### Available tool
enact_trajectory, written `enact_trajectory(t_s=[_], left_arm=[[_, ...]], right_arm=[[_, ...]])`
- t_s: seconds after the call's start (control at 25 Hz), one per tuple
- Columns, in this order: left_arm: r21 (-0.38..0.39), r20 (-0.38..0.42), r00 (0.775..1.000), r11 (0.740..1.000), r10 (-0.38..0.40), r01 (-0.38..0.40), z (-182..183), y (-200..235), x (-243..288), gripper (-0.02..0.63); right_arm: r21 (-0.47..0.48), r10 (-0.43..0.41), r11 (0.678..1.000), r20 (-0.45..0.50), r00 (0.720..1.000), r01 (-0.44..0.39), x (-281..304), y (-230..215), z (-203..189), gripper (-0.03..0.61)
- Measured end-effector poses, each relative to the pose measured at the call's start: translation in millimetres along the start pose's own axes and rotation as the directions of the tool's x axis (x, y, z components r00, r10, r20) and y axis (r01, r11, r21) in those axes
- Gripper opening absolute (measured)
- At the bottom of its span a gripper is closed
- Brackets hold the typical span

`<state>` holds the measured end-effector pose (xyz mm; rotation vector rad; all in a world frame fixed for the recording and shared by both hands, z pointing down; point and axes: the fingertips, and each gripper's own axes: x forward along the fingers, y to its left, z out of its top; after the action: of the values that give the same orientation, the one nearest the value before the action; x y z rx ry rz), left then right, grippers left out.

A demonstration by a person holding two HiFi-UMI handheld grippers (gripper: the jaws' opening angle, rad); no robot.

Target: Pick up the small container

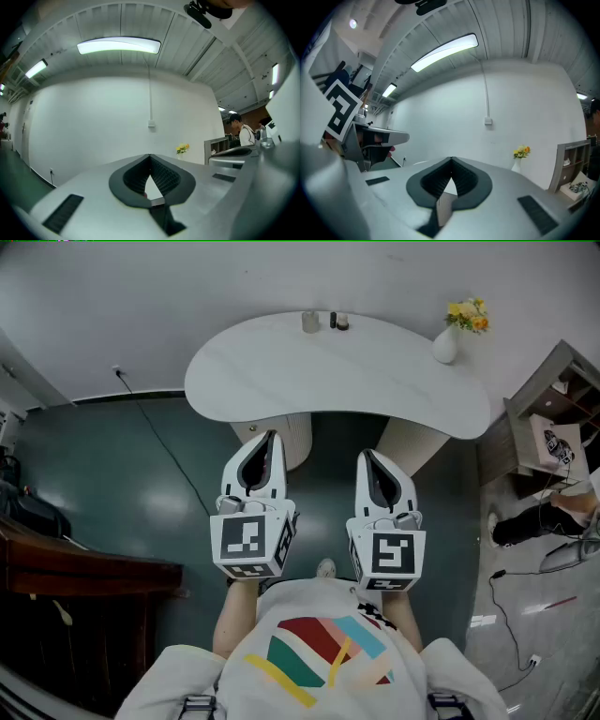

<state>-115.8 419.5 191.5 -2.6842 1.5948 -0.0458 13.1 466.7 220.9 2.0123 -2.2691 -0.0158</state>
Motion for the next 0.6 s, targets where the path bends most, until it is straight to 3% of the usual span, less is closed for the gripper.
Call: enact_trajectory(t_s=[0.24,0.6], left_arm=[[0.021,-0.021,1.000,1.000,-0.007,0.007,-6,-2,15,0.018],[0.043,-0.072,0.997,0.998,-0.035,0.038,-13,-13,31,0.018]], right_arm=[[0.013,-0.035,0.999,0.019,0.999,0.035,7,-12,0,0.011],[0.104,-0.020,0.994,-0.002,1.000,0.021,7,-20,-13,0.011]])
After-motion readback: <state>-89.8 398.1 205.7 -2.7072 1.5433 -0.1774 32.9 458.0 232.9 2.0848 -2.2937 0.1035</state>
